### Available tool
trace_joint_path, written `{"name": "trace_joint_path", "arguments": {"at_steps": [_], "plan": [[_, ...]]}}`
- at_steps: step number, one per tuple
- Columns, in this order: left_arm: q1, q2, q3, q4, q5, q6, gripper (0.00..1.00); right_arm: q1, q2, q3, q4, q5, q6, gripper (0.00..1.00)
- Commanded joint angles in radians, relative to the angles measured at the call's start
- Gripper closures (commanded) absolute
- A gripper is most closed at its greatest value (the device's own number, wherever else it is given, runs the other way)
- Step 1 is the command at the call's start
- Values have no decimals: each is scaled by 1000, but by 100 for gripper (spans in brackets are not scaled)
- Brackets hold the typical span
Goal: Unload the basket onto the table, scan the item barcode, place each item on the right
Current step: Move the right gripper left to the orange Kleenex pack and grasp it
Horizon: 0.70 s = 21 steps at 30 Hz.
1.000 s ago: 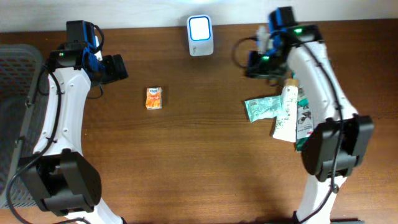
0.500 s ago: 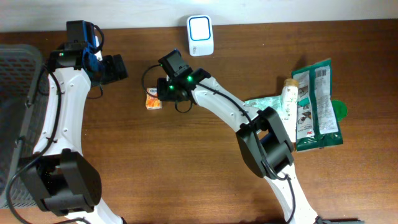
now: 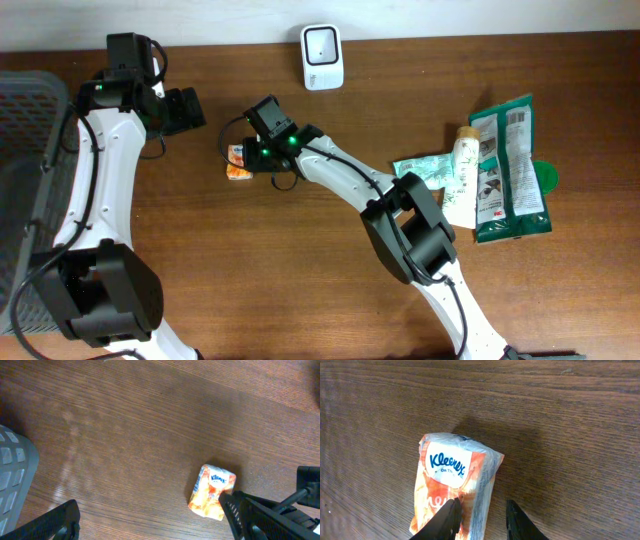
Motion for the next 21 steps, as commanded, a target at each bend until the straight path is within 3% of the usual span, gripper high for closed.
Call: {"name": "trace_joint_path", "arguments": {"at_steps": [1, 5, 9, 14, 17, 21], "plan": [[3, -13, -1, 1, 7, 8, 1, 9, 30, 7, 6, -21, -11, 76], [3, -13, -1, 1, 8, 8, 1, 8, 29, 7, 37, -78, -11, 80], [3, -13, -1, 1, 7, 8, 1, 10, 31, 7, 7, -77, -11, 91], [3, -13, -1, 1, 8, 8, 1, 10, 62, 7, -60, -74, -22, 93], [4, -13, -1, 1, 7, 8, 1, -2, 40, 10, -95, -153, -179, 96], [3, -13, -2, 1, 8, 8, 1, -85, -64, 68, -337, -209, -417, 96]]}}
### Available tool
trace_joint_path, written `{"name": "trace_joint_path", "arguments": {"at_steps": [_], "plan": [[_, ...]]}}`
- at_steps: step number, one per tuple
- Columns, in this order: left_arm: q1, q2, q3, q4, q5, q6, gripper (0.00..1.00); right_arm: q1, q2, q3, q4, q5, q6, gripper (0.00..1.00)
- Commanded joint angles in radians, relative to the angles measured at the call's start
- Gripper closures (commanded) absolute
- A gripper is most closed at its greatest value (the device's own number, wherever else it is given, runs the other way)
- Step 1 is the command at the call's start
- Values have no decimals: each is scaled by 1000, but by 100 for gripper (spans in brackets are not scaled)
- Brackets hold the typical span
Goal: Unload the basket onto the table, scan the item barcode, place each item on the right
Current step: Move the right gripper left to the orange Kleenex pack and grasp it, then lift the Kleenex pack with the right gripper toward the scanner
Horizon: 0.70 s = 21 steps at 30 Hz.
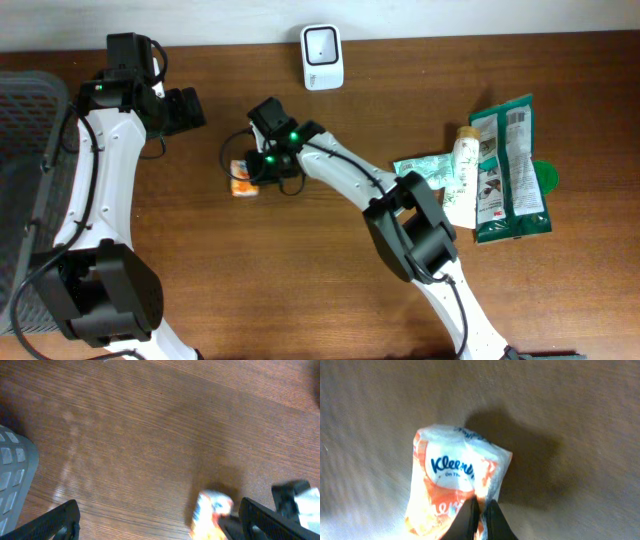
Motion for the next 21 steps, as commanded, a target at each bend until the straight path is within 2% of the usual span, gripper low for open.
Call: {"name": "trace_joint_path", "arguments": {"at_steps": [1, 2, 4, 6, 8, 11, 12, 17, 21], "plan": [[3, -13, -1, 1, 7, 8, 1, -85, -85, 52, -188, -34, -296, 96], [3, -13, -2, 1, 7, 8, 1, -121, -108, 74, -297, -33, -406, 96], [3, -13, -1, 1, 7, 8, 1, -169, -114, 92, -408, -14, -505, 96], [3, -13, -2, 1, 7, 8, 1, -215, -113, 89, -462, 7, -505, 95], [3, -13, -1, 1, 7, 8, 1, -227, -113, 89, -479, -10, -500, 72], [3, -13, -1, 1, 7, 8, 1, -216, -113, 82, -500, -39, -498, 48], [3, -13, -1, 1, 7, 8, 1, -208, -112, 70, -499, -42, -498, 45], [3, -13, -1, 1, 7, 8, 1, -161, -79, -20, -417, -87, -505, 46], [3, -13, -1, 1, 7, 8, 1, -155, -78, -78, -315, -122, -501, 51]]}}
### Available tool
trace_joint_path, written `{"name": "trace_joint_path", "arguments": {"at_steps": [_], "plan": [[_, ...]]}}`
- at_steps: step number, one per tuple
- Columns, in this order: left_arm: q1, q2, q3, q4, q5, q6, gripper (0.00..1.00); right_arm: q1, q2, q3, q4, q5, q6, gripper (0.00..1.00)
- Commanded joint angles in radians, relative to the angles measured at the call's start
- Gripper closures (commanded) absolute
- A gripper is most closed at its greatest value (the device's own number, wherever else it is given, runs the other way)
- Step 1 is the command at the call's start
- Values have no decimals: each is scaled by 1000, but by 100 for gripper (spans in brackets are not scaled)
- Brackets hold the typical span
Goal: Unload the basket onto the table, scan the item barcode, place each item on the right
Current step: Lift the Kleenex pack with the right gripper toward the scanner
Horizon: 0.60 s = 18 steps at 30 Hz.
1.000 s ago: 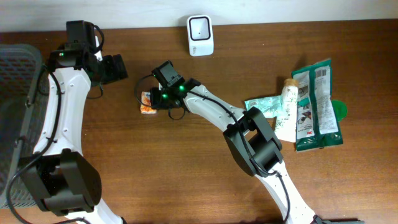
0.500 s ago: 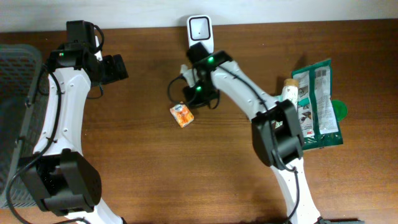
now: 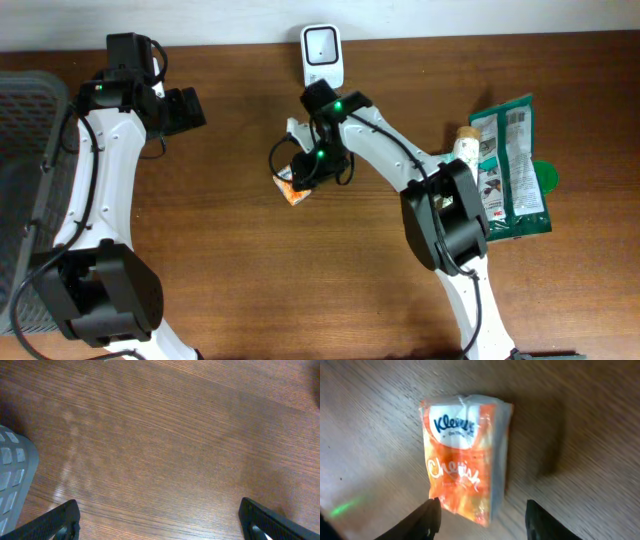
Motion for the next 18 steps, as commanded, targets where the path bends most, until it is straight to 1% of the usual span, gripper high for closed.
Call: {"name": "trace_joint_path", "arguments": {"at_steps": [1, 3, 4, 5, 6, 7, 8, 11, 12, 15, 18], "plan": [[3, -13, -1, 1, 7, 8, 1, 2, 5, -55, 66, -53, 23, 53], [3, -13, -1, 1, 8, 8, 1, 2, 8, -80, 94, -54, 46, 55], [3, -13, -1, 1, 7, 8, 1, 2, 9, -98, 101, -57, 46, 61], [3, -13, -1, 1, 7, 8, 1, 2, 9, -99, 100, -57, 46, 62], [3, -13, -1, 1, 7, 8, 1, 2, 9, -99, 101, -57, 46, 67], [3, -13, -1, 1, 7, 8, 1, 1, 9, -99, 101, -60, 51, 83], [3, -13, -1, 1, 7, 8, 1, -5, 7, -98, 96, -70, 67, 95], [3, -13, -1, 1, 7, 8, 1, -60, -10, -43, 16, -230, 67, 96], [3, -13, -1, 1, 7, 8, 1, -80, -17, -18, -14, -294, 39, 96], [3, -13, -2, 1, 7, 8, 1, -151, -53, 64, -105, -592, -69, 96], [3, -13, -1, 1, 8, 8, 1, -233, -103, 97, -127, -849, -72, 96]]}}
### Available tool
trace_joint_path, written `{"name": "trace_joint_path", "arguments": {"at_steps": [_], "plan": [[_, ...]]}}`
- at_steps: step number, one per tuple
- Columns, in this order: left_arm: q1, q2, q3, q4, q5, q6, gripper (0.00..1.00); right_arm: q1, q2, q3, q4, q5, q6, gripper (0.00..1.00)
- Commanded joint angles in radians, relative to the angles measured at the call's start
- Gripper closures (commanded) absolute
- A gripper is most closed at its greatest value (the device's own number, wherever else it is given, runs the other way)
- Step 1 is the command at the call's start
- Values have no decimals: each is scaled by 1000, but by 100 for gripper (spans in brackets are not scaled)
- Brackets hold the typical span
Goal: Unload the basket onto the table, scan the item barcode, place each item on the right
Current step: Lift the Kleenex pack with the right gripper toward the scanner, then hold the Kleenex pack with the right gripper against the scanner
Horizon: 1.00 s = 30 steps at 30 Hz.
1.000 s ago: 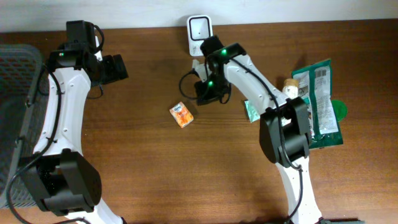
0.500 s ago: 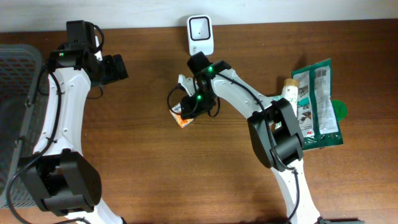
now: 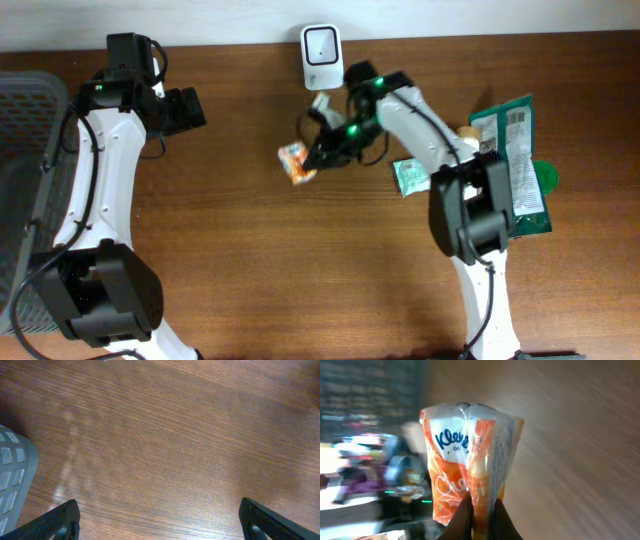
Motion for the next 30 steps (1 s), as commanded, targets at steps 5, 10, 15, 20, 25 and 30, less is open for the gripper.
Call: {"name": "trace_joint_path", "arguments": {"at_steps": [5, 10, 15, 20, 25, 30], "plan": [[3, -13, -1, 1, 7, 8, 1, -159, -129, 48, -19, -557, 84, 96], [3, -13, -2, 1, 7, 8, 1, -204, -222, 48, -159, -557, -18, 96], [3, -13, -1, 1, 7, 8, 1, -236, -222, 48, -299, -557, -187, 96], [3, -13, -1, 1, 7, 8, 1, -203, -222, 48, -288, -37, -129, 96], [3, -13, -1, 1, 7, 8, 1, -97, -222, 144, -276, 455, 113, 96], [3, -13, -1, 1, 7, 8, 1, -10, -193, 402, -171, 887, 163, 96]]}}
